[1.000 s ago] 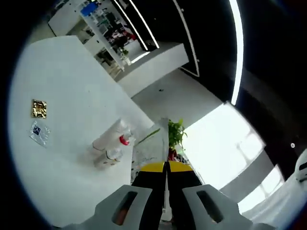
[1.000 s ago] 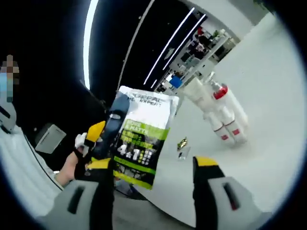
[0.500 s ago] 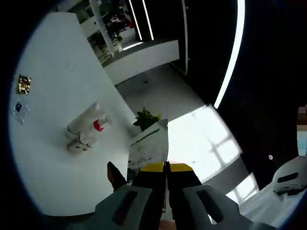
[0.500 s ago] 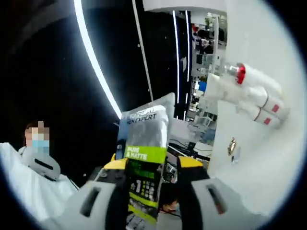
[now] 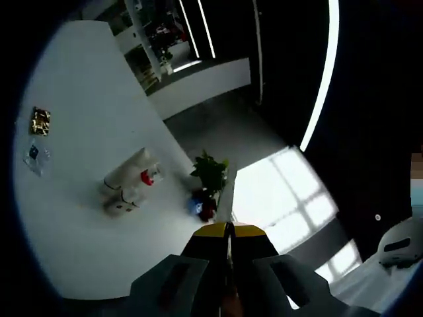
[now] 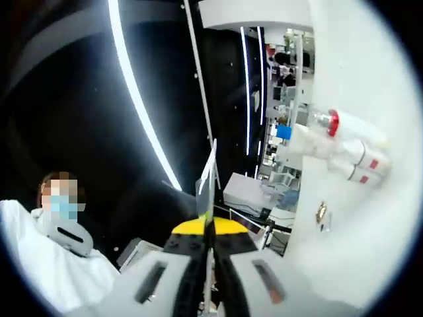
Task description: Arrange the skincare products in the storage area until every visible bottle or jar stands upright without overlapping.
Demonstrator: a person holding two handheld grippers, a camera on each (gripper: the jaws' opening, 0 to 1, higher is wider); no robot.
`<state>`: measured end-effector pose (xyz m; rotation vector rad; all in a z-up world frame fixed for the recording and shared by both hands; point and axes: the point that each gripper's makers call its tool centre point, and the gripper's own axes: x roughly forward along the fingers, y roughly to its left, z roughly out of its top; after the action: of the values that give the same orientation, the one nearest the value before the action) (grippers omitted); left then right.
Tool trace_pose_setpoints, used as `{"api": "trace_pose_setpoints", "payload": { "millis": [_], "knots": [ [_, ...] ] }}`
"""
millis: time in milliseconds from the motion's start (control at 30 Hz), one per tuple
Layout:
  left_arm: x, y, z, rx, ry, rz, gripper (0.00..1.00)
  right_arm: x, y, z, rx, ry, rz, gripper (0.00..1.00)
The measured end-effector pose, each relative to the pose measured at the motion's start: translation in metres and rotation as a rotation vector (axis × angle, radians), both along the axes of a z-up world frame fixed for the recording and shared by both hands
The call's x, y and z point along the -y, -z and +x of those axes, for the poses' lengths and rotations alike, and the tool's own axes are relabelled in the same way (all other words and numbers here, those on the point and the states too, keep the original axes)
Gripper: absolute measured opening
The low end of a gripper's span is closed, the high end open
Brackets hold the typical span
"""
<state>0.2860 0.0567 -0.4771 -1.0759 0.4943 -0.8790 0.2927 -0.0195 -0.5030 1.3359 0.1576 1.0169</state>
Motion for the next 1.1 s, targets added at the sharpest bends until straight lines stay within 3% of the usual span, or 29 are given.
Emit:
{"api": "trace_pose_setpoints", "payload": {
  "millis": [233,333,467,633,767,933,1100],
  "knots": [
    [-0.002,0.012,-0.004,0.02,0.03,0.064,0.01,0.0,-0.006,-0.006,-0.007,0.059,-0.019,0.01],
    [0.002,0.02,-0.01,0.016,0.055,0.074,0.11,0.0,-0.006,-0.005,-0.024,0.088,-0.029,0.01],
    [0.006,0.032,-0.016,0.018,0.075,0.107,0.13,-0.003,-0.004,-0.005,-0.06,0.111,-0.028,0.01],
    [0.01,0.053,-0.025,-0.01,0.107,0.146,0.13,-0.01,0.013,-0.003,-0.159,0.138,-0.015,0.01],
    [0.008,0.067,-0.029,-0.033,0.118,0.183,0.07,-0.014,0.027,0.0,-0.22,0.146,-0.031,0.01],
    [0.004,0.075,-0.033,-0.078,0.127,0.168,0.0,-0.02,0.048,0.003,-0.28,0.13,-0.164,0.01],
    [0.0,0.086,-0.033,-0.119,0.109,0.193,0.0,-0.026,0.065,0.006,-0.273,0.126,-0.33,0.01]
  ]
}}
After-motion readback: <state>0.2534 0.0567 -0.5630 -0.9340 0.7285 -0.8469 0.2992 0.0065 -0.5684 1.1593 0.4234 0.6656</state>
